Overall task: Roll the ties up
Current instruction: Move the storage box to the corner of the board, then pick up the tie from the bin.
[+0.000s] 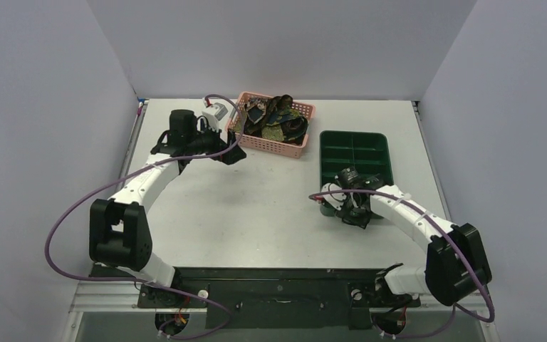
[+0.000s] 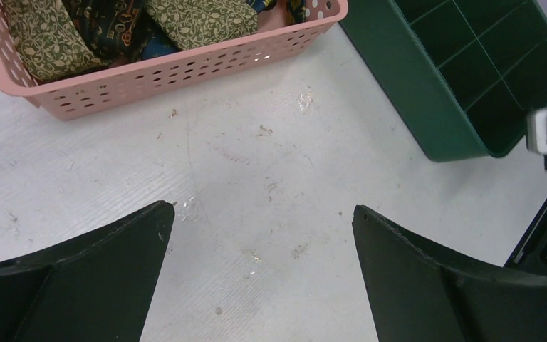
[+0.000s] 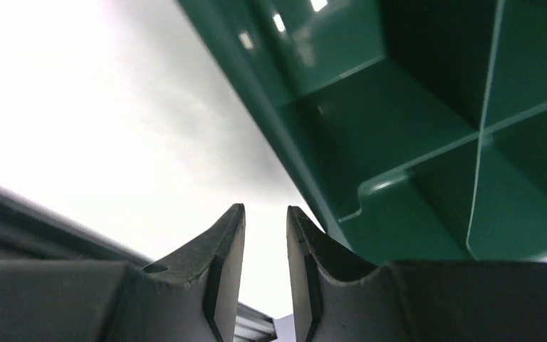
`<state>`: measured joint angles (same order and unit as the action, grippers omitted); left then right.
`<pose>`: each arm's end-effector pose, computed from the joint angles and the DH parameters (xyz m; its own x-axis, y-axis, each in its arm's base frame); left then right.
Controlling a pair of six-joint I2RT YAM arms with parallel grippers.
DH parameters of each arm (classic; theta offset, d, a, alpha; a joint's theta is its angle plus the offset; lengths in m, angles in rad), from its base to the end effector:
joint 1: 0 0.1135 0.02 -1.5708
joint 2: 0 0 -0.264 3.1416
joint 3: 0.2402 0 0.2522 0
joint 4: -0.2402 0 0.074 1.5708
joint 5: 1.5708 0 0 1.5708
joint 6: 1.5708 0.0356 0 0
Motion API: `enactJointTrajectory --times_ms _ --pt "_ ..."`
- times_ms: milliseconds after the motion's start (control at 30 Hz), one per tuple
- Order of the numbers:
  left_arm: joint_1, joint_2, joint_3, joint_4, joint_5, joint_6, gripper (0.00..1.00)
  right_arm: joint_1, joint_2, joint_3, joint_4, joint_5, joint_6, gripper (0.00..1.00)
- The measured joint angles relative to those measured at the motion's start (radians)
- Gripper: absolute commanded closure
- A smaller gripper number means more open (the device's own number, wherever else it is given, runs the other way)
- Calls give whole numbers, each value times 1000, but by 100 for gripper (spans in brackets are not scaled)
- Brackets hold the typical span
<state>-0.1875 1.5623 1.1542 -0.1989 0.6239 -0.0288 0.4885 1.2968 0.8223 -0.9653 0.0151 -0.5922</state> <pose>0.3409 -0.0858 0.2767 -0.5781 0.0859 -0.8114 0.6063 0.7107 -0.3567 0.1841 0.0972 0.2004 -0.4654 -0.8794 -0.1000 -0.8766 0.4737 -0.0853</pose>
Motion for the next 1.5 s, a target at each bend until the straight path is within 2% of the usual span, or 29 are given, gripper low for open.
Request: enactJointTrajectory --times_ms 167,333,367,567,700,900,1000,1133,1233,1333,1500 --pt "1 -14 0 -2 -3 11 3 -172 131 98 118 58 -80 75" --pt "1 -3 4 -8 -11 14 3 -302 339 406 165 58 -104 72" --pt "1 0 5 -8 -13 17 3 -316 366 467 180 48 -101 69" --pt "6 28 25 -16 -39 37 3 -318 392 716 184 -109 -6 60" --pt "5 114 121 -19 -110 24 3 -298 410 834 193 -206 117 56" --pt "-34 336 383 -8 -295 8 0 -285 417 864 192 -266 249 54" --pt "-52 439 509 -6 -332 -27 8 -285 414 860 191 -267 284 54" --pt "-68 560 636 20 -339 -112 13 -285 394 819 187 -257 317 51" --pt "-70 631 688 32 -335 -187 17 -285 366 787 178 -246 339 50" --pt "-69 700 742 37 -317 -248 27 -285 322 764 175 -239 351 50" --pt "-73 777 793 70 -260 -286 32 -287 275 753 172 -228 354 50"
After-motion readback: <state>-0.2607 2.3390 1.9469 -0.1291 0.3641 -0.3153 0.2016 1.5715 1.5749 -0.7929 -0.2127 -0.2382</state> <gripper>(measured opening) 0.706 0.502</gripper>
